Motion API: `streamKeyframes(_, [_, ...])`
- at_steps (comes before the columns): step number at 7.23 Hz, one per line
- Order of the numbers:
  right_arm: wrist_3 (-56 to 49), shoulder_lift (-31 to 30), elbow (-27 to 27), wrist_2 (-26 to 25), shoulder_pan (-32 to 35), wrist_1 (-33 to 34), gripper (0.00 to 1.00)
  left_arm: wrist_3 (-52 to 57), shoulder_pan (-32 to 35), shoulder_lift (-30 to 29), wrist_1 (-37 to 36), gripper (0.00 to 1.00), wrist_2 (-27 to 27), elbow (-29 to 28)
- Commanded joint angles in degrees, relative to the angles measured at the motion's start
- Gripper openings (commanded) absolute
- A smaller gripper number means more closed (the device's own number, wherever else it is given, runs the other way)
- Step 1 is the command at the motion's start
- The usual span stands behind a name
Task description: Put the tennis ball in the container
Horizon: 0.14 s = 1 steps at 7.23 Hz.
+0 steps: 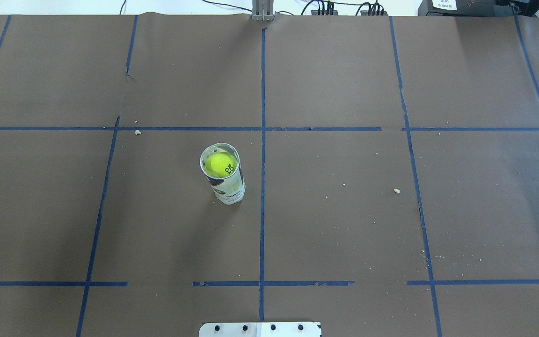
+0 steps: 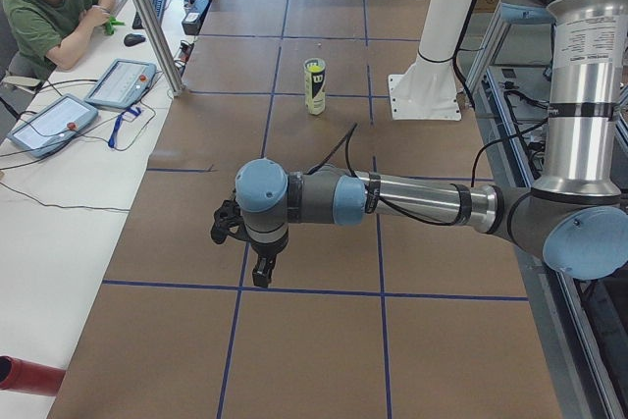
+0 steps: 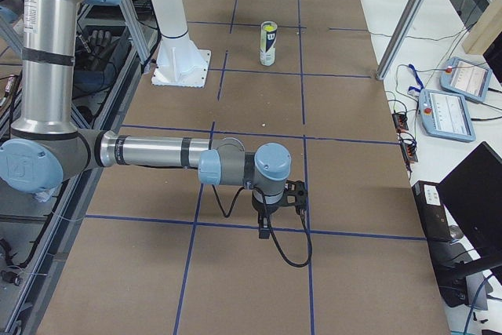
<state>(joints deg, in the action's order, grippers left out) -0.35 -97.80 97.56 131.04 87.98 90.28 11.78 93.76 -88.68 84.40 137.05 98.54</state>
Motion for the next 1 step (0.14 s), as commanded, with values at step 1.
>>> streamKeyframes(1, [0.00,0.06,0.00,0.00,0.00,0.07,1.00,0.00,-0.06,-0.09,0.06,1.00,-0.03,-0.11])
